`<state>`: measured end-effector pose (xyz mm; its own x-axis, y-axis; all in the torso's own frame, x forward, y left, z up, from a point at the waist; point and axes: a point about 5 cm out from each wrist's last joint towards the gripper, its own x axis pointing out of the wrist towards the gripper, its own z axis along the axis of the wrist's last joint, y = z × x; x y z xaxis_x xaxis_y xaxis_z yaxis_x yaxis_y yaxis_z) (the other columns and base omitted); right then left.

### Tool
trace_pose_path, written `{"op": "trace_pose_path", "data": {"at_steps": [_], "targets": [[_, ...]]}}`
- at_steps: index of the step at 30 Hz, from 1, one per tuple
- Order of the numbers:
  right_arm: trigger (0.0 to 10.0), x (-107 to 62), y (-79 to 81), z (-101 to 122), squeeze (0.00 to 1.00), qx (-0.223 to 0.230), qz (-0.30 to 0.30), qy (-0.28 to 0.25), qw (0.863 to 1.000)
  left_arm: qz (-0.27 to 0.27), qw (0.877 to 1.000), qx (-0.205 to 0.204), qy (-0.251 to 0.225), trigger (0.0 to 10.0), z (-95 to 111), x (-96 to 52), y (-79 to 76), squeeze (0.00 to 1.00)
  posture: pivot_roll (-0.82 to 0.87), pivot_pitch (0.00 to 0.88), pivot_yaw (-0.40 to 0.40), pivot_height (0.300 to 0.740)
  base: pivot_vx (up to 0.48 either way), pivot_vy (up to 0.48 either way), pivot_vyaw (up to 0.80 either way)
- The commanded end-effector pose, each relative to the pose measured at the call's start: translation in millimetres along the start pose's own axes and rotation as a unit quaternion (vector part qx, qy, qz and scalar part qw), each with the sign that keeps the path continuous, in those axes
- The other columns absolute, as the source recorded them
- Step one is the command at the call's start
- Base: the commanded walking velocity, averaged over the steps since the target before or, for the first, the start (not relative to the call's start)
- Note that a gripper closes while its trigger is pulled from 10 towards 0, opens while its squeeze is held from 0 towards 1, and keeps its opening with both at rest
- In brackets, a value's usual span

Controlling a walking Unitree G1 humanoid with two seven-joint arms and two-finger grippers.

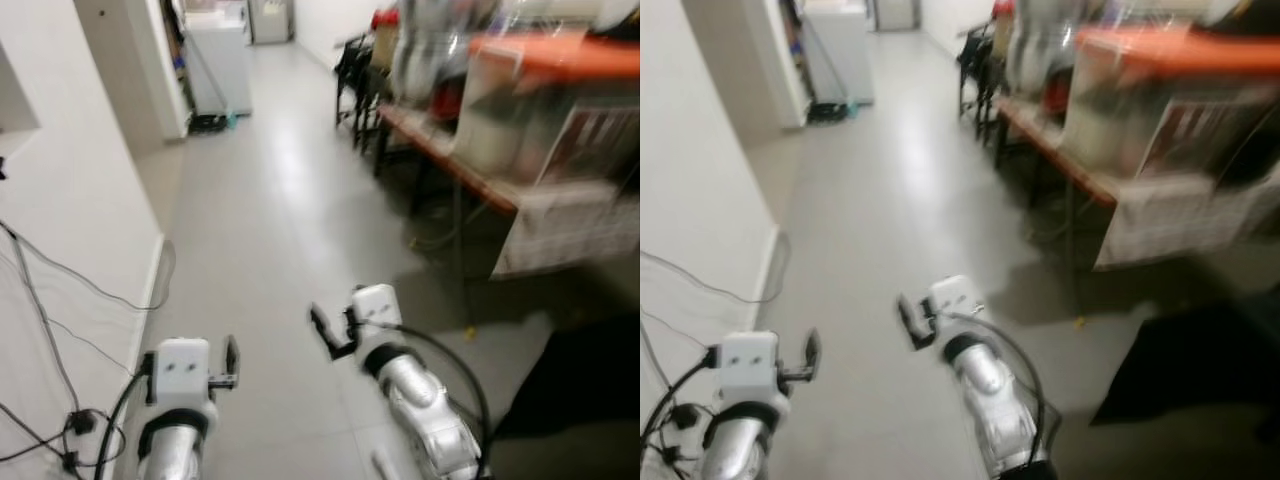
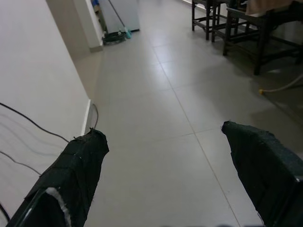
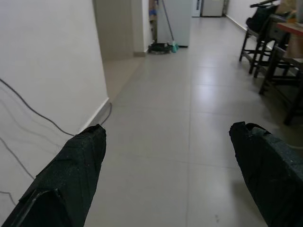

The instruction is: Building children table

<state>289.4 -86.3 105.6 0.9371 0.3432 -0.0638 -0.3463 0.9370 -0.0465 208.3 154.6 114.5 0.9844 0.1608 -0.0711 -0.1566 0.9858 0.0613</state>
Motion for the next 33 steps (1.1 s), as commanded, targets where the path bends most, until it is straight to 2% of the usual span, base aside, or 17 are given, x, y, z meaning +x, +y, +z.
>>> {"op": "trace_pose_path", "data": {"at_steps": [1, 25, 33], "targets": [[10.0, 1.2, 7.6, -0.7, 0.00, 0.005, 0.011, 0.003, 1.000, 0.009, 1.000, 0.001, 0.005, 10.0, -1.9, -0.6, 3.7, 0.00, -0.01, 0.000, 0.003, 0.740, 0.000, 0.000, 0.00], [10.0, 0.8, 8.7, -1.1, 0.00, 0.007, 0.019, -0.001, 1.000, 0.011, 1.000, 0.001, 0.009, 10.0, -4.1, -0.4, 4.0, 0.00, -0.02, 0.000, 0.008, 0.740, 0.000, 0.000, 0.00], [10.0, 0.4, 11.4, 0.2, 0.00, -0.006, 0.027, -0.004, 1.000, 0.010, 1.000, 0.000, 0.009, 10.0, -3.8, -0.4, 3.9, 0.00, -0.02, 0.000, 0.008, 0.740, 0.000, 0.000, 0.80]]}}
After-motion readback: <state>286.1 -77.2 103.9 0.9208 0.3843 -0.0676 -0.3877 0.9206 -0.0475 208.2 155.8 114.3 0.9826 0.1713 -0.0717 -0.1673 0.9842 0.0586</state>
